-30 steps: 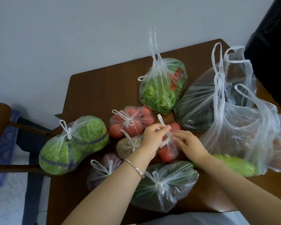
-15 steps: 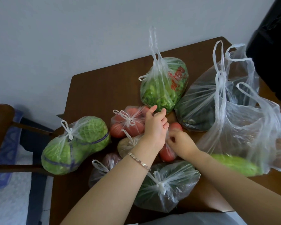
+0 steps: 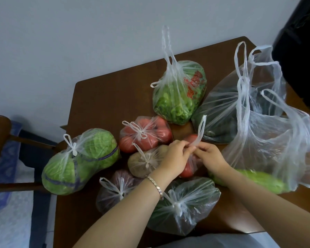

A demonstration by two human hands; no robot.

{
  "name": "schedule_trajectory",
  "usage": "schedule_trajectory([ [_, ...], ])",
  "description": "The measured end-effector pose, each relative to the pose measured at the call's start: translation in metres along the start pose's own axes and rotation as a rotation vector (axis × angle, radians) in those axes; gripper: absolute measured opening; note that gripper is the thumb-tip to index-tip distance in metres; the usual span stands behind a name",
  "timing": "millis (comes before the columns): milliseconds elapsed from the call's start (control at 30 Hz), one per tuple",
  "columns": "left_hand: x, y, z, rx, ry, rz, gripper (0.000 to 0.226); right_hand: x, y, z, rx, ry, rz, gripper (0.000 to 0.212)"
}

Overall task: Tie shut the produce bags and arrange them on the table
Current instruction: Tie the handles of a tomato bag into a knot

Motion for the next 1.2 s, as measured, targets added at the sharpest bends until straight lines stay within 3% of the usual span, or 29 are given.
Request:
schedule_trajectory([
  [233,-0.005,0.002,-0.001,0.120,0.080,0.228,0.019,0.005,0.009,-0.008,0.121,-0.032,-0.089,0.020],
  [333,-0.010,-0.003,-0.001,0.118,0.148,0.308,0.013,0.002,0.013,-0.011,0.223,-0.009,0.006,0.014],
  [433,-0.019,-0.009,-0.002,0.081,0.325,0.412,0.014,-0.007,0.016,-0.014,0.308,0.086,0.193,0.027],
  [533,-0.034,-0.011,0.000,0.059,0.599,0.589,0.023,-0.017,0.008,-0.009,0.182,0.291,0.307,0.020],
  [600,-0.039,-0.010,0.001,0.000,0.660,0.636,0.027,-0.019,0.002,-0.002,0.054,0.424,0.340,0.026],
  [767,-0.034,0.000,0.000,-0.109,0.527,0.521,0.029,-0.030,-0.009,0.004,-0.167,0.748,0.665,0.031],
  [1000,-0.028,-0.001,-0.006,-0.111,0.301,0.327,0.024,-0.028,-0.013,-0.010,-0.244,0.627,0.825,0.013],
  [1200,-0.022,0.001,-0.003,0.035,0.129,0.173,0.014,-0.027,0.000,-0.007,-0.077,0.483,0.597,0.011],
])
Point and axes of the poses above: each hand's wrist, its own z-axis away from the middle knuckle, its own y-axis out of the back of the hand, x = y × z, the point moved 6 cm from there along -z, towards the middle knuckle, and after that the axes turned 9 degrees about x, right-handed, at the moved point
